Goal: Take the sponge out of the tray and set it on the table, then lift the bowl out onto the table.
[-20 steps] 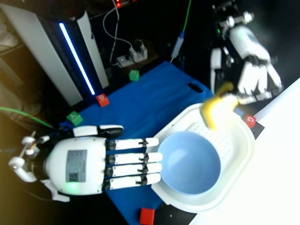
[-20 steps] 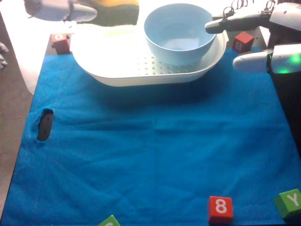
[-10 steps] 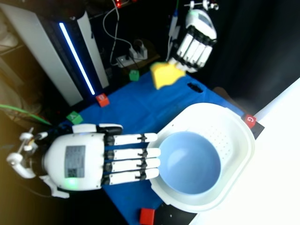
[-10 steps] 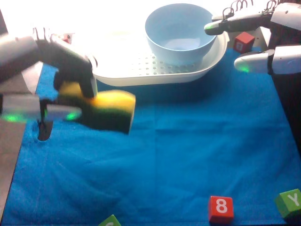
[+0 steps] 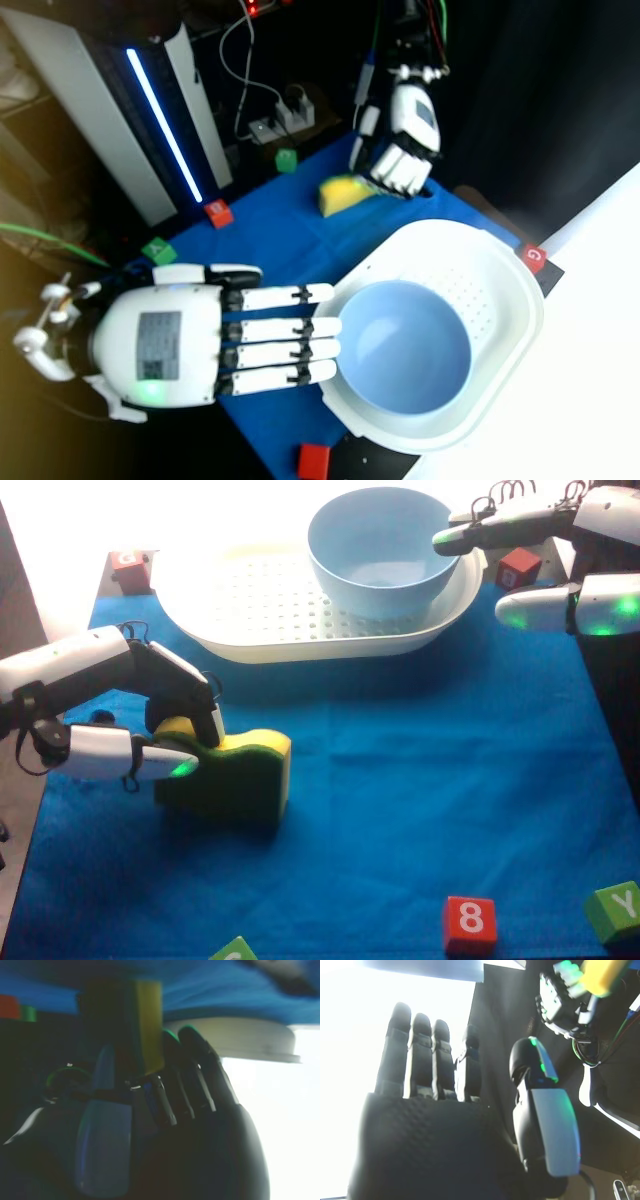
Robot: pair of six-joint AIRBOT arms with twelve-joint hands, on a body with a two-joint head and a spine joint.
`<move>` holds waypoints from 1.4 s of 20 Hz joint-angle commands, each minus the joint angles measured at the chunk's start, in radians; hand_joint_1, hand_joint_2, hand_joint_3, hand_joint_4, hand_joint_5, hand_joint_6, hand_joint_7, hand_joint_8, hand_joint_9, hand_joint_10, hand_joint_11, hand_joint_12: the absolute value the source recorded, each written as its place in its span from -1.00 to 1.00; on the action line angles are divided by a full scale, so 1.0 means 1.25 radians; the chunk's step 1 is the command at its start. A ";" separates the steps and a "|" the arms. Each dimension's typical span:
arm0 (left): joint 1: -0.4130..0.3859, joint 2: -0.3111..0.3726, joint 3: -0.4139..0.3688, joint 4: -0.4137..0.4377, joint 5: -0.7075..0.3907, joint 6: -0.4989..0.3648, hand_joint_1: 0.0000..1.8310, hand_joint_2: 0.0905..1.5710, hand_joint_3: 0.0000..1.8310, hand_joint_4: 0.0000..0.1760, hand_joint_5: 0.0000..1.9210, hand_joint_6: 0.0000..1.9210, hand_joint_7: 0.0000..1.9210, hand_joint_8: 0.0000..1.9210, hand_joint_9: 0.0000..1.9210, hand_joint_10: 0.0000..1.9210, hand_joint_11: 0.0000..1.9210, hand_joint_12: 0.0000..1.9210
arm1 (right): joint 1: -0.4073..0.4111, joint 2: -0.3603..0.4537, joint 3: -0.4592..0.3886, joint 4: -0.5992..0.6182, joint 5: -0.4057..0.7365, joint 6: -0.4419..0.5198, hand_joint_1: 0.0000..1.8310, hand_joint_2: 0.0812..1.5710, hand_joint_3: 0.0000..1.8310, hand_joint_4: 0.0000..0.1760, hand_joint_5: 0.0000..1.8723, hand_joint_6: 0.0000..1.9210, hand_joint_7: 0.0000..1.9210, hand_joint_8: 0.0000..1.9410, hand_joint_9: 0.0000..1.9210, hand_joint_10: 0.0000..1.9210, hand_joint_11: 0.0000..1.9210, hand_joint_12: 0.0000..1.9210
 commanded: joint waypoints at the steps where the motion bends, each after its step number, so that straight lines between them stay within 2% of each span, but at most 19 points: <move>1: -0.005 -0.006 0.002 -0.006 -0.047 0.008 0.23 0.22 -1.00 -1.00 -0.17 -0.51 -0.16 -0.16 -0.39 0.19 -0.69 0.72 | 0.008 0.001 0.002 0.053 0.075 0.006 -0.40 0.65 -1.00 0.14 -0.55 -0.99 -0.71 -1.00 -0.74 -1.00 -0.78 -0.81; 2: -0.005 -0.003 0.000 -0.006 -0.053 0.008 0.15 0.19 -1.00 -1.00 -0.20 -0.75 -0.23 -0.31 -0.45 0.15 -0.76 0.70 | 0.008 0.001 0.003 0.053 0.075 0.006 -0.38 0.65 -1.00 0.07 -0.54 -0.99 -0.71 -1.00 -0.74 -1.00 -0.78 -0.81; 4: -0.005 0.003 -0.003 -0.007 -0.063 0.009 0.03 0.16 -1.00 -1.00 -0.21 -0.93 -0.31 -0.37 -0.55 0.21 -0.79 0.79 | 0.008 0.001 0.003 0.053 0.075 0.006 -0.33 0.64 -1.00 0.14 -0.53 -0.99 -0.70 -1.00 -0.72 -0.99 -0.76 -0.81; 6: -0.005 0.008 -0.005 -0.011 -0.076 0.009 -0.04 0.19 -1.00 -0.48 -0.24 -0.99 -0.42 -0.27 -0.65 0.30 -0.87 0.84 | 0.008 0.000 0.004 0.053 0.075 0.006 -0.34 0.65 -1.00 0.00 -0.52 -0.99 -0.69 -1.00 -0.71 -0.99 -0.76 -0.81; 7: -0.004 0.012 -0.007 -0.015 -0.086 0.010 -0.10 0.19 -1.00 -0.31 -0.27 -1.00 -0.48 -0.27 -0.67 0.24 -0.86 0.76 | 0.008 0.001 0.004 0.053 0.075 0.006 -0.33 0.65 -1.00 -0.04 -0.52 -1.00 -0.69 -1.00 -0.71 -0.99 -0.75 -0.81; 8: -0.004 0.019 -0.014 -0.019 -0.098 0.011 -0.12 0.20 -1.00 -0.31 -0.31 -1.00 -0.54 -0.28 -0.70 0.16 -0.88 0.66 | 0.008 0.001 0.004 0.053 0.075 0.006 -0.33 0.65 -1.00 -0.07 -0.52 -1.00 -0.69 -1.00 -0.71 -1.00 -0.75 -0.81; 10: 0.005 0.040 -0.037 -0.024 -0.129 0.023 -0.18 0.19 -1.00 -0.65 -0.34 -1.00 -0.52 -0.36 -0.67 0.00 -0.87 0.46 | 0.008 0.002 0.002 0.053 0.078 0.006 -0.32 0.65 -1.00 0.18 -0.54 -1.00 -0.70 -1.00 -0.72 -1.00 -0.76 -0.81; 11: 0.011 0.054 -0.051 -0.031 -0.145 0.036 -0.18 0.20 -1.00 -0.66 -0.36 -1.00 -0.54 -0.34 -0.69 0.06 -0.86 0.45 | 0.008 0.003 0.000 0.052 0.086 0.006 -0.32 0.64 -1.00 0.32 -0.55 -1.00 -0.70 -1.00 -0.72 -1.00 -0.76 -0.81; 13: 0.019 0.067 -0.068 -0.048 -0.169 0.058 -0.18 0.19 -1.00 -0.63 -0.36 -1.00 -0.56 -0.34 -0.72 0.12 -0.82 0.43 | 0.008 0.010 -0.008 0.051 0.103 0.006 -0.30 0.63 -1.00 0.24 -0.60 -1.00 -0.76 -1.00 -0.82 -1.00 -0.86 -0.84; 15: 0.033 0.076 -0.082 -0.074 -0.202 0.076 -0.25 0.20 -1.00 -0.44 -0.37 -0.99 -0.56 -0.41 -0.70 0.00 -0.77 0.32 | 0.008 0.013 -0.015 0.051 0.120 0.006 -0.29 0.56 -1.00 0.34 -0.60 -1.00 -0.76 -1.00 -0.84 -1.00 -0.89 -0.85; 16: 0.042 0.080 -0.087 -0.097 -0.223 0.092 -0.22 0.20 -1.00 -0.58 -0.38 -1.00 -0.57 -0.47 -0.71 -0.13 -0.82 0.20 | 0.008 0.008 -0.016 0.052 0.129 0.006 -0.30 0.51 -1.00 0.20 -0.60 -1.00 -0.76 -1.00 -0.84 -1.00 -0.90 -0.85; 18: 0.056 0.085 -0.098 -0.149 -0.253 0.139 -0.29 0.19 -1.00 -0.24 -0.44 -0.99 -0.46 -0.86 -0.55 -0.69 -0.77 -0.20 | 0.010 0.005 -0.011 0.052 0.139 0.006 -0.42 0.46 -1.00 0.13 -0.64 -1.00 -0.78 -1.00 -0.86 -1.00 -0.93 -0.86; 20: 0.074 0.083 -0.105 -0.196 -0.274 0.166 -0.39 0.22 -1.00 -0.13 -0.54 -1.00 -0.53 -0.99 -0.55 -0.96 -0.77 -0.35 | 0.015 0.007 0.004 0.052 0.140 0.006 -0.42 0.43 -1.00 0.15 -0.67 -1.00 -0.79 -1.00 -0.88 -1.00 -0.96 -0.87; 21: 0.085 0.081 -0.106 -0.213 -0.282 0.168 -0.33 0.17 -1.00 0.22 -0.68 -1.00 -0.73 -1.00 -0.75 -0.99 -0.95 -0.39 | 0.017 0.001 0.015 0.055 0.140 0.007 -0.38 0.41 -1.00 0.20 -0.69 -1.00 -0.79 -1.00 -0.88 -1.00 -0.97 -0.87; 22: 0.098 0.076 -0.107 -0.234 -0.295 0.168 -0.30 0.13 -1.00 0.37 -0.75 -1.00 -0.84 -1.00 -0.86 -1.00 -0.99 -0.51 | 0.019 -0.008 0.032 0.058 0.139 0.018 -0.36 0.40 -1.00 0.28 -0.70 -1.00 -0.80 -1.00 -0.88 -1.00 -0.97 -0.87; 23: 0.105 0.072 -0.108 -0.246 -0.303 0.170 -0.23 0.07 -1.00 0.73 -0.88 -1.00 -0.97 -1.00 -0.97 -1.00 -1.00 -0.87 | 0.021 -0.014 0.042 0.058 0.139 0.028 -0.30 0.37 -1.00 0.29 -0.68 -0.99 -0.78 -1.00 -0.88 -1.00 -0.97 -0.87; 24: 0.114 0.065 -0.111 -0.265 -0.313 0.178 -0.22 0.06 -1.00 0.95 -0.97 -1.00 -0.99 -1.00 -1.00 -1.00 -1.00 -0.97 | 0.029 -0.021 0.056 0.058 0.135 0.034 -0.31 0.36 -1.00 0.27 -0.68 -1.00 -0.78 -1.00 -0.87 -1.00 -0.97 -0.86; 26: 0.123 0.057 -0.114 -0.280 -0.318 0.183 -0.32 0.05 -1.00 1.00 -1.00 -1.00 -1.00 -1.00 -1.00 -1.00 -1.00 -1.00 | 0.042 -0.029 0.067 0.056 0.120 0.034 -0.29 0.31 -1.00 0.51 -0.67 -1.00 -0.73 -1.00 -0.82 -1.00 -0.99 -0.74; 28: 0.130 0.054 -0.117 -0.286 -0.321 0.183 -0.37 0.07 -1.00 1.00 -1.00 -1.00 -1.00 -1.00 -1.00 -1.00 -1.00 -1.00 | 0.066 -0.043 0.083 0.042 0.102 0.034 -0.27 0.30 -1.00 0.57 -0.66 -1.00 -0.72 -1.00 -0.82 -1.00 -0.99 -0.71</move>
